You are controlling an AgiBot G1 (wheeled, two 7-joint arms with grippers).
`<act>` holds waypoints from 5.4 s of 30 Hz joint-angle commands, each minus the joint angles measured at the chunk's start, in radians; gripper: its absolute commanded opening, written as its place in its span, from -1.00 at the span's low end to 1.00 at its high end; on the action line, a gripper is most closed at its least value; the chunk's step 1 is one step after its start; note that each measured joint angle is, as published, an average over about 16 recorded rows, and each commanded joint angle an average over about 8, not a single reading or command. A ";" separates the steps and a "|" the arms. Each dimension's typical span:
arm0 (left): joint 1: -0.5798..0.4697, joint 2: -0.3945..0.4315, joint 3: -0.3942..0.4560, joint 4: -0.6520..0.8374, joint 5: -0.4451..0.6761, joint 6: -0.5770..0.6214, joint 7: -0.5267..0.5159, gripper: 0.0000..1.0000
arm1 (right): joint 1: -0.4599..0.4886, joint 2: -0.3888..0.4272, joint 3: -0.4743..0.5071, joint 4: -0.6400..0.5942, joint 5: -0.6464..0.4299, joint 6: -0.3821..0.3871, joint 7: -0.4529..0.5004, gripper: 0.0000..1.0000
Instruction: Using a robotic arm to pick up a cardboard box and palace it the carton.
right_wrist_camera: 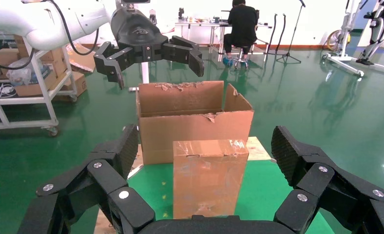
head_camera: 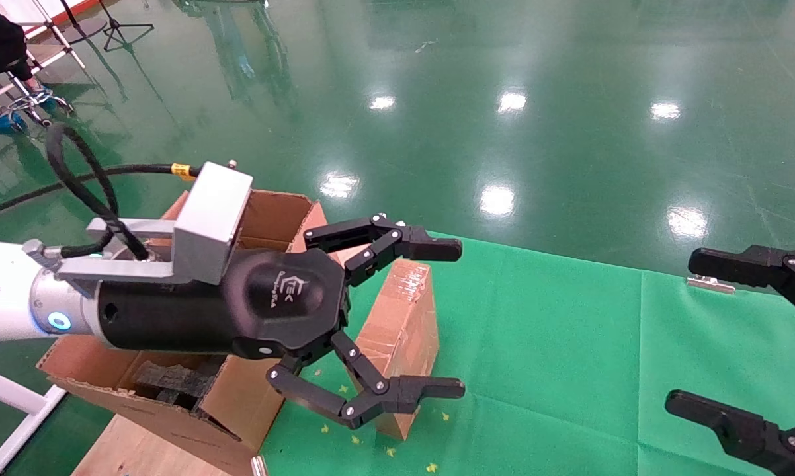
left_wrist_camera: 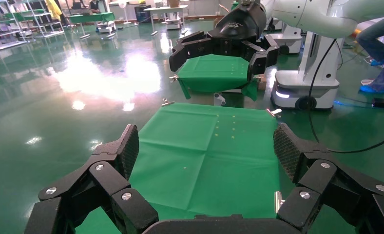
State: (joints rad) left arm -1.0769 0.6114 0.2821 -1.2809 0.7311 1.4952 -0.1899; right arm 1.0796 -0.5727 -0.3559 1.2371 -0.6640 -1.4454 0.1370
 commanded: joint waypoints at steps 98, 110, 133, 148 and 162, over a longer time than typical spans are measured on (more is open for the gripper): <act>-0.703 0.257 0.731 0.071 0.892 0.061 -1.211 0.64 | 0.000 0.000 0.000 0.000 0.001 0.001 0.000 1.00; -0.702 0.261 0.738 0.071 0.898 0.059 -1.216 -1.00 | 0.000 0.000 0.000 -0.001 0.001 0.001 0.000 1.00; -0.701 0.258 0.731 0.071 0.892 0.059 -1.214 -1.00 | 0.000 0.000 0.000 -0.001 0.001 0.001 0.000 1.00; -0.736 0.230 0.688 0.071 0.865 0.016 -1.207 -1.00 | 0.000 0.000 0.000 -0.001 0.001 0.001 0.000 1.00; -1.015 0.056 0.539 0.257 0.926 -0.081 -1.103 -1.00 | 0.000 0.000 0.000 -0.001 0.001 0.001 0.000 1.00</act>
State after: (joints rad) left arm -2.0731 0.6679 0.8338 -1.0289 1.6648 1.4176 -1.2907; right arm 1.0792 -0.5724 -0.3560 1.2365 -0.6634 -1.4447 0.1369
